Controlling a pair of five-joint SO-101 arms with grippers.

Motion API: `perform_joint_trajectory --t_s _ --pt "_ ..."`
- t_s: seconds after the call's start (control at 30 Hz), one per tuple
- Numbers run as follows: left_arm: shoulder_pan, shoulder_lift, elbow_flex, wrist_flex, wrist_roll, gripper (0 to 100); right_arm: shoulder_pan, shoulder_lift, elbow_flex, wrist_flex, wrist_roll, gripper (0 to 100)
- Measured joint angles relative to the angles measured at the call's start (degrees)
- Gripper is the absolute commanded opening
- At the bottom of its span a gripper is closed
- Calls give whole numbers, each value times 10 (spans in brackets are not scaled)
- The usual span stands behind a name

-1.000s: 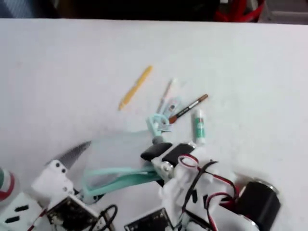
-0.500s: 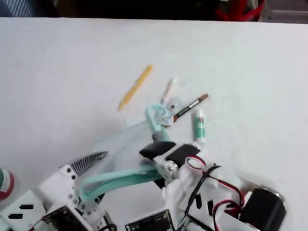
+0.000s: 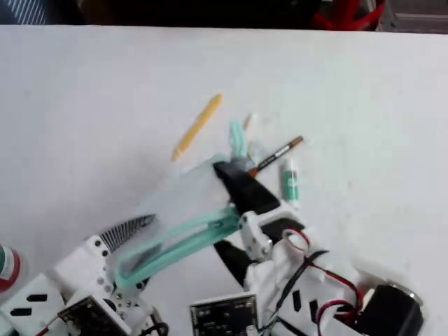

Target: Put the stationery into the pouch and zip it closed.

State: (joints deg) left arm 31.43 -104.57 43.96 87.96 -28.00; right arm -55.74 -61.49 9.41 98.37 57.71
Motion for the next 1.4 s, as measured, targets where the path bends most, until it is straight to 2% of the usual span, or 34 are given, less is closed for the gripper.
perform_joint_trajectory --t_s 0.17,0.5,0.67,0.77,0.93,1.13,1.4 --pt "-27 0 -1 -15 1 24 46 -55 -48 2 -8 370" --pt "-245 0 0 -66 12 24 182 -67 -98 -28 -98 369" --pt "-269 0 53 -89 76 24 196 -67 -97 -78 -181 369" --pt "-274 0 79 -110 88 24 195 -52 -97 -93 -224 369" --pt "-282 0 79 -119 93 24 200 33 -97 -97 -287 369" --pt "-383 0 89 -141 98 24 235 192 -96 -157 -382 369" --pt "-547 1 188 -224 250 24 267 396 -96 -270 -506 368"
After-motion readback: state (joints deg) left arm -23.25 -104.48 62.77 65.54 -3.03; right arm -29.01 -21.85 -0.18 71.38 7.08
